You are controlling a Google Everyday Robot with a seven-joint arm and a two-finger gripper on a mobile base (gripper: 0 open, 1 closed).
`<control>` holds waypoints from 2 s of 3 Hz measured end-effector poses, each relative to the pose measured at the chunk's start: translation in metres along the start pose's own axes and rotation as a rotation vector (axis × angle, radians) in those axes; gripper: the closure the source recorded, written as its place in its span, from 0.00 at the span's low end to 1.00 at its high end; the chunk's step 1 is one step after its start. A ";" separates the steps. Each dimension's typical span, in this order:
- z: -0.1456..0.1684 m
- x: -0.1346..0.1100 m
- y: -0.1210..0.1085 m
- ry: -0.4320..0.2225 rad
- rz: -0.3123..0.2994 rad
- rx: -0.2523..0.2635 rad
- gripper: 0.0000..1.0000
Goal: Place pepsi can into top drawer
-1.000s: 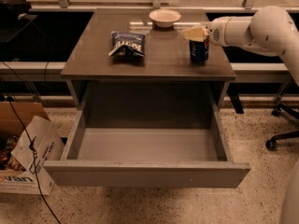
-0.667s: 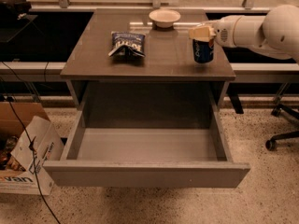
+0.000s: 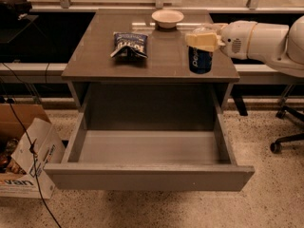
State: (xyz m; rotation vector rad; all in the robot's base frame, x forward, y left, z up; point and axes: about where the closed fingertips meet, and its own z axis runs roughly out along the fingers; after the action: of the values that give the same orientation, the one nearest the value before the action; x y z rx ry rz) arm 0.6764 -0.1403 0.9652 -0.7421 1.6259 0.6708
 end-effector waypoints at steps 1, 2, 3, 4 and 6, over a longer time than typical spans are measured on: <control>-0.015 0.005 0.052 -0.062 0.002 -0.101 1.00; -0.015 -0.003 0.064 -0.082 -0.024 -0.117 1.00; -0.006 0.007 0.064 -0.051 -0.054 -0.147 1.00; -0.004 0.036 0.080 -0.013 -0.063 -0.220 1.00; -0.017 0.125 0.119 0.039 -0.019 -0.238 1.00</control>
Offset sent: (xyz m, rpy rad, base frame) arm -0.0407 0.0160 -0.0004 0.0538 -0.0168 0.0771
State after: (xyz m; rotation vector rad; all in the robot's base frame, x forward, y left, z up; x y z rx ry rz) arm 0.5573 -0.0915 0.8487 -0.9471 1.5888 0.8505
